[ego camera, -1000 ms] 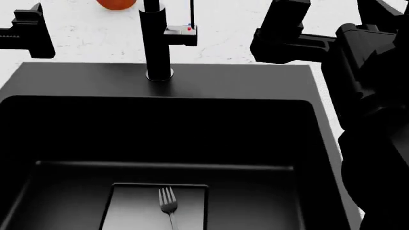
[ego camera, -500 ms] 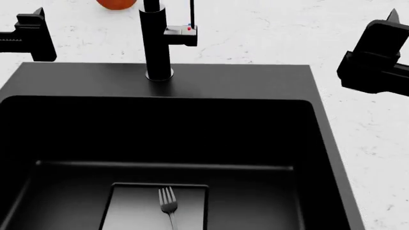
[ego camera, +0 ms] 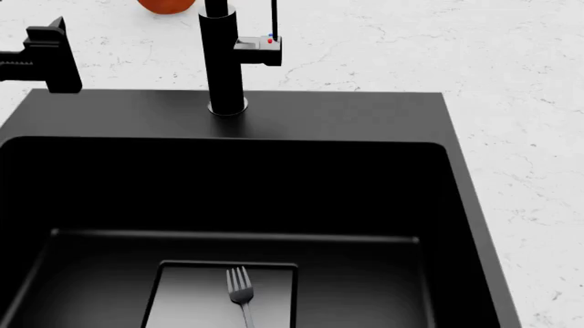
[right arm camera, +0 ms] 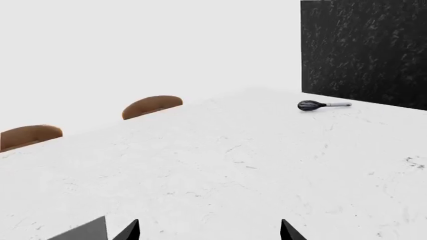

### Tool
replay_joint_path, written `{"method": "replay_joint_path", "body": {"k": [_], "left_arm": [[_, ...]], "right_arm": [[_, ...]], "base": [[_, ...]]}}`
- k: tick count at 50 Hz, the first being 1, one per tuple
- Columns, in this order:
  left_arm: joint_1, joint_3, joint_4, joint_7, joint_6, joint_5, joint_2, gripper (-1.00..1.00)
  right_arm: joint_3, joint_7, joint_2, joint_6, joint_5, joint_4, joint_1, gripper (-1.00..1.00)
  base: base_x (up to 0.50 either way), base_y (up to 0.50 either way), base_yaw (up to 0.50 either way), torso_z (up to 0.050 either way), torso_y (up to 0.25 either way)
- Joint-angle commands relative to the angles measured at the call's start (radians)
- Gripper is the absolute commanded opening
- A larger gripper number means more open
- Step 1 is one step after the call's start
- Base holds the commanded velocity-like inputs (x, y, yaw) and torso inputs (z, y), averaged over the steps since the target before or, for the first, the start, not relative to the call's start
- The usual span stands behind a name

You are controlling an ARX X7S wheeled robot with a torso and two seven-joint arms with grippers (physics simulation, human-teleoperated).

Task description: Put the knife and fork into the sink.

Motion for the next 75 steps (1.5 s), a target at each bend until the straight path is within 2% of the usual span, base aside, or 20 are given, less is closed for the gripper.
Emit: {"method": "replay_joint_path", "body": {"k": [1, 7, 10, 12, 14, 18, 23, 26, 32, 36, 42, 49, 50, 51, 52, 54, 55, 58, 65, 75], "left_arm": [[-0.007, -0.014, -0.012, 0.017, 0.0, 0.022, 0.016, 1.0], [-0.011, 0.003, -0.026, 0.019, 0.006, 0.03, 0.009, 1.0], [-0.003, -0.006, -0.014, 0.013, -0.001, 0.027, 0.004, 1.0], [0.002, -0.009, -0.018, 0.013, 0.003, 0.028, -0.001, 1.0], [0.004, -0.007, -0.005, 0.008, -0.009, 0.029, -0.005, 1.0], [0.005, -0.007, 0.004, 0.007, -0.013, 0.026, -0.005, 1.0], [0.015, -0.007, -0.008, 0.009, 0.001, 0.023, 0.001, 1.0], [0.016, -0.007, -0.016, 0.011, 0.009, 0.022, 0.002, 1.0], [0.021, -0.006, -0.033, 0.013, 0.024, 0.023, 0.001, 1.0], [0.028, -0.005, -0.033, 0.011, 0.028, 0.022, 0.002, 1.0], [0.029, -0.004, -0.052, 0.015, 0.043, 0.02, 0.006, 1.0], [0.029, -0.002, -0.058, 0.015, 0.047, 0.017, 0.007, 1.0], [0.031, -0.002, -0.056, 0.014, 0.047, 0.017, 0.008, 1.0], [0.031, -0.002, -0.056, 0.014, 0.046, 0.016, 0.008, 1.0], [0.03, 0.001, -0.063, 0.017, 0.053, 0.019, 0.007, 1.0], [0.028, 0.003, -0.068, 0.018, 0.056, 0.019, 0.006, 1.0], [0.027, 0.004, -0.07, 0.019, 0.058, 0.019, 0.006, 1.0], [0.029, 0.006, -0.063, 0.015, 0.053, 0.017, 0.009, 1.0], [0.033, 0.01, -0.076, 0.017, 0.065, 0.017, 0.009, 1.0], [0.036, 0.013, -0.071, 0.014, 0.063, 0.016, 0.006, 1.0]], "right_arm": [[-0.006, 0.143, 0.147, -0.203, 0.139, 0.018, -0.157, 1.0], [0.012, 0.141, 0.254, -0.37, 0.179, -0.013, -0.285, 1.0], [-0.019, 0.143, 0.375, -0.588, 0.268, -0.021, -0.438, 1.0], [0.008, 0.142, 0.427, -0.697, 0.311, -0.042, -0.546, 1.0], [0.092, 0.143, 0.462, -0.776, 0.361, -0.067, -0.705, 1.0], [0.23, 0.14, 0.471, -0.794, 0.388, -0.1, -0.849, 1.0], [0.283, 0.13, 0.472, -0.813, 0.371, -0.096, -0.948, 1.0], [0.245, 0.113, 0.491, -0.846, 0.348, -0.075, -0.948, 1.0], [0.068, 0.054, 0.572, -0.959, 0.298, -0.042, -0.901, 1.0], [-0.037, 0.033, 0.653, -1.024, 0.291, -0.023, -0.875, 1.0], [-0.215, -0.057, 0.845, -1.229, 0.317, 0.001, -0.888, 1.0], [-0.217, -0.065, 0.848, -1.167, 0.313, 0.03, -0.877, 1.0], [-0.367, 0.061, 0.698, -1.017, 0.266, 0.101, -0.727, 1.0], [-0.517, 0.082, 0.548, -0.867, 0.195, 0.177, -0.577, 1.0], [-0.606, 0.134, 0.505, -0.724, 0.237, 0.185, -0.427, 1.0], [-0.634, 0.13, 0.496, -0.726, 0.224, 0.207, -0.127, 1.0], [-0.65, 0.128, 0.491, -0.722, 0.214, 0.221, -0.073, 1.0], [-0.701, 0.109, 0.45, -0.696, 0.175, 0.275, -0.008, 1.0], [-0.746, 0.004, 0.363, -0.718, 0.059, 0.365, 0.013, 1.0], [-0.752, -0.064, 0.333, -0.767, -0.015, 0.419, -0.037, 1.0]], "base": [[0.0, 0.0, 0.0, 0.0, 0.0], [0.0, 0.0, 0.0, 0.0, 0.0], [0.0, 0.0, 0.0, 0.0, 0.0], [0.0, 0.0, 0.0, 0.0, 0.0], [0.0, 0.0, 0.0, 0.0, 0.0], [0.0, 0.0, 0.0, 0.0, 0.0], [0.0, 0.0, 0.0, 0.0, 0.0], [0.0, 0.0, 0.0, 0.0, 0.0], [0.0, 0.0, 0.0, 0.0, 0.0], [0.0, 0.0, 0.0, 0.0, 0.0], [0.0, 0.0, 0.0, 0.0, 0.0], [0.0, 0.0, 0.0, 0.0, 0.0], [0.0, 0.0, 0.0, 0.0, 0.0], [0.0, 0.0, 0.0, 0.0, 0.0], [0.0, 0.0, 0.0, 0.0, 0.0], [0.0, 0.0, 0.0, 0.0, 0.0], [0.0, 0.0, 0.0, 0.0, 0.0], [0.0, 0.0, 0.0, 0.0, 0.0], [0.0, 0.0, 0.0, 0.0, 0.0], [0.0, 0.0, 0.0, 0.0, 0.0]]}}
